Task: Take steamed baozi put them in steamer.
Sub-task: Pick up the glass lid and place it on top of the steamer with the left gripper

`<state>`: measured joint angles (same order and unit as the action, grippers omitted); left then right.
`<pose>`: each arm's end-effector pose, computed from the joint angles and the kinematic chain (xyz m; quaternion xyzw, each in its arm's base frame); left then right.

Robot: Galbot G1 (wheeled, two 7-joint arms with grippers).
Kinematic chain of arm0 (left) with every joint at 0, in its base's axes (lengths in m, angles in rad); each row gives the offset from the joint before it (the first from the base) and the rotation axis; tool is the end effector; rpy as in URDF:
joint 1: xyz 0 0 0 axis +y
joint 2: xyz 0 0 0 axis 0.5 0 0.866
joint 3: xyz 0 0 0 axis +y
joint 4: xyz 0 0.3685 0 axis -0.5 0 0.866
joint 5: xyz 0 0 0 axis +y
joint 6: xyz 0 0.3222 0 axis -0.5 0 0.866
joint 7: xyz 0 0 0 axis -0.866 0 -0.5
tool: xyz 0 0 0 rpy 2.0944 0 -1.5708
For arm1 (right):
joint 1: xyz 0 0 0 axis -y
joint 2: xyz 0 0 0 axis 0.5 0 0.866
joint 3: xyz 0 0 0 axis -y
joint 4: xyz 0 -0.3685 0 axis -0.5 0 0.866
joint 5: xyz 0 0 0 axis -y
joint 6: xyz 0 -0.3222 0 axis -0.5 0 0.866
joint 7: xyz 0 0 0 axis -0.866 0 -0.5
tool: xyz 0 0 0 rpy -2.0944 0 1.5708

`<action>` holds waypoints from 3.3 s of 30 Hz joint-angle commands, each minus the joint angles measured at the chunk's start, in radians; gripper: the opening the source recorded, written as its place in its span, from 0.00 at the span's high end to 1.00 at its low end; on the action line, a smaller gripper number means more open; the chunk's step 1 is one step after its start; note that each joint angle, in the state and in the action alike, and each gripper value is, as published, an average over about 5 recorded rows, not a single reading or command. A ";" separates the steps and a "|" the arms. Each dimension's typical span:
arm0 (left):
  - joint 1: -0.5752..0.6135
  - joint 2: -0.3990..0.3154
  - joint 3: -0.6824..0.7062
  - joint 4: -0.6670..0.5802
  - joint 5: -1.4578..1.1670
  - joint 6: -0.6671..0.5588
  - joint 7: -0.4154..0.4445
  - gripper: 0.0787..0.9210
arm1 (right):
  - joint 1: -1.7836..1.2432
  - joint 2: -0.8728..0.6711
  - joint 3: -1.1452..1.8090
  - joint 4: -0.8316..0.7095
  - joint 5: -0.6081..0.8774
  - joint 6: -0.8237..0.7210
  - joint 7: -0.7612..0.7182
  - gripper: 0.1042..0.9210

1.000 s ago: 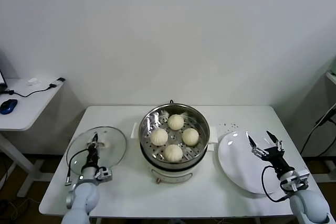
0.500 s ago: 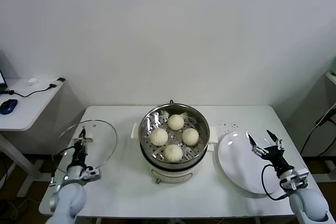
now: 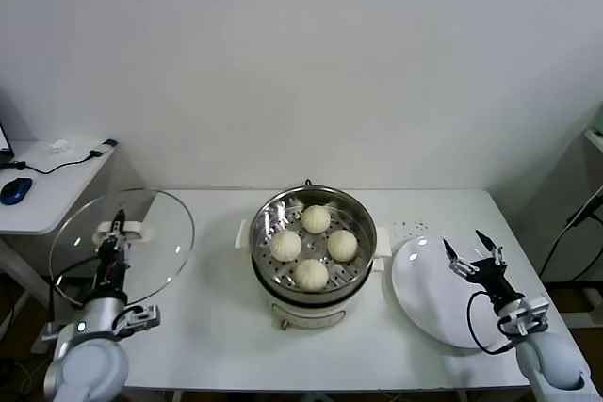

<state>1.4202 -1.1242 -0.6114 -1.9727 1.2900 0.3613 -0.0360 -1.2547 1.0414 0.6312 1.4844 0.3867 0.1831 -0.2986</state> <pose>0.1995 0.1282 -0.3008 0.1280 -0.6409 -0.7547 0.0577 0.2454 -0.2299 -0.3834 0.0960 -0.9918 0.0756 0.0387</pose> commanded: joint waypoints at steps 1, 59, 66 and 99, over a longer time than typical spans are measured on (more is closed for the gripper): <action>-0.116 0.159 0.308 -0.251 0.077 0.337 0.229 0.92 | 0.055 0.001 -0.032 -0.045 -0.022 -0.001 0.003 0.12; -0.460 -0.448 0.773 0.257 0.393 0.424 0.370 0.92 | 0.094 0.017 0.005 -0.157 -0.062 0.043 -0.022 0.12; -0.435 -0.443 0.773 0.236 0.389 0.424 0.360 0.92 | 0.099 0.023 0.007 -0.163 -0.069 0.043 -0.024 0.12; -0.417 -0.426 0.769 0.247 0.385 0.402 0.318 0.92 | 0.106 0.035 0.015 -0.178 -0.083 0.045 -0.040 0.12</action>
<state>0.9975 -1.5530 0.1647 -1.7231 1.6762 0.7361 0.2707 -1.1483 1.0768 0.6455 1.3065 0.3050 0.2296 -0.3371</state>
